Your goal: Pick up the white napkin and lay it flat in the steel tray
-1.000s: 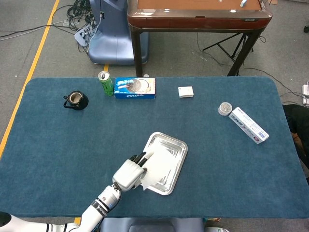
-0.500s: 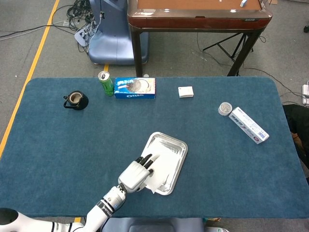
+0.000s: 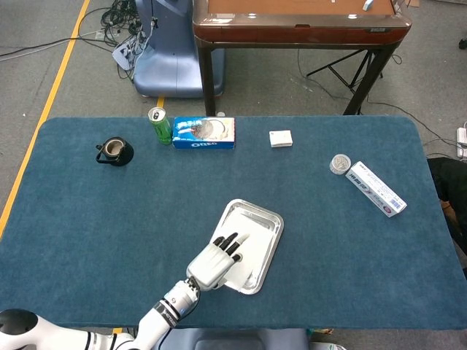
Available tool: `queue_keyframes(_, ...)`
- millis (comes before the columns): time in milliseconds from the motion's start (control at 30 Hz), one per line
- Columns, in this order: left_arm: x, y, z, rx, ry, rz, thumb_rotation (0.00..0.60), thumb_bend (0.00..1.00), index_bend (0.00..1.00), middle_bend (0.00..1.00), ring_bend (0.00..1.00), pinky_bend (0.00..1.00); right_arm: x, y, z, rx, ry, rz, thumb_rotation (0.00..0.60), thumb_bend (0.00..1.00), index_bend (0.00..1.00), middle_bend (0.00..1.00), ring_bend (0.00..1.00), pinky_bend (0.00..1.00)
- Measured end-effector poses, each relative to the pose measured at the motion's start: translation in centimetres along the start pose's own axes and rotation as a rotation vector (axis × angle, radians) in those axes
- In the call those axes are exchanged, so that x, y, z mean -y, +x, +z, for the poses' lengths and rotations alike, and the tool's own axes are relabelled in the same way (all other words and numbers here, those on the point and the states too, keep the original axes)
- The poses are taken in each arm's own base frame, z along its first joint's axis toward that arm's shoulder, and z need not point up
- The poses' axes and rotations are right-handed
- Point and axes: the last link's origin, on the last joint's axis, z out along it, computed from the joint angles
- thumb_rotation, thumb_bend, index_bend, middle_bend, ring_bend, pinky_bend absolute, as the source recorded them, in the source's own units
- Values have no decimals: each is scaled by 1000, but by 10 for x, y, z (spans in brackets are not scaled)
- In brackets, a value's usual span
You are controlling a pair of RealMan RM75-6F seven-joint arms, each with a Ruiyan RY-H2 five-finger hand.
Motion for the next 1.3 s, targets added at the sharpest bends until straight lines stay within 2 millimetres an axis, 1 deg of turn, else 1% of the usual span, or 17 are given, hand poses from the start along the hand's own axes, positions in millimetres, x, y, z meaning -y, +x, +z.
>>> queue_keyframes(367, -2, -5, 10, 13, 12, 12, 600, 195, 243, 19, 0, 201, -1, 0, 0, -1, -3, 5, 600, 695, 555, 569, 450, 560)
queue_keyframes(833, -9, -4, 18, 9, 5, 45, 600, 172, 213, 19, 0, 201, -1, 3, 0, -9, -5, 19, 600, 695, 555, 569, 450, 560)
queue_keyframes(933, -9, -3, 19, 11, 10, 71, 600, 166, 187, 19, 0, 201, -1, 2, 0, -7, -4, 18, 600, 694, 555, 569, 450, 560)
queue_keyframes(1133, -8, 0, 19, 25, 34, 158, 600, 107, 108, 19, 0, 200, 0, 2, 0, -4, -1, 19, 600, 694, 555, 569, 450, 560)
queue_keyframes(1300, -7, 3, 17, 61, 68, 220, 600, 83, 86, 19, 0, 200, 0, 2, -1, -6, -2, 19, 600, 695, 555, 569, 450, 560)
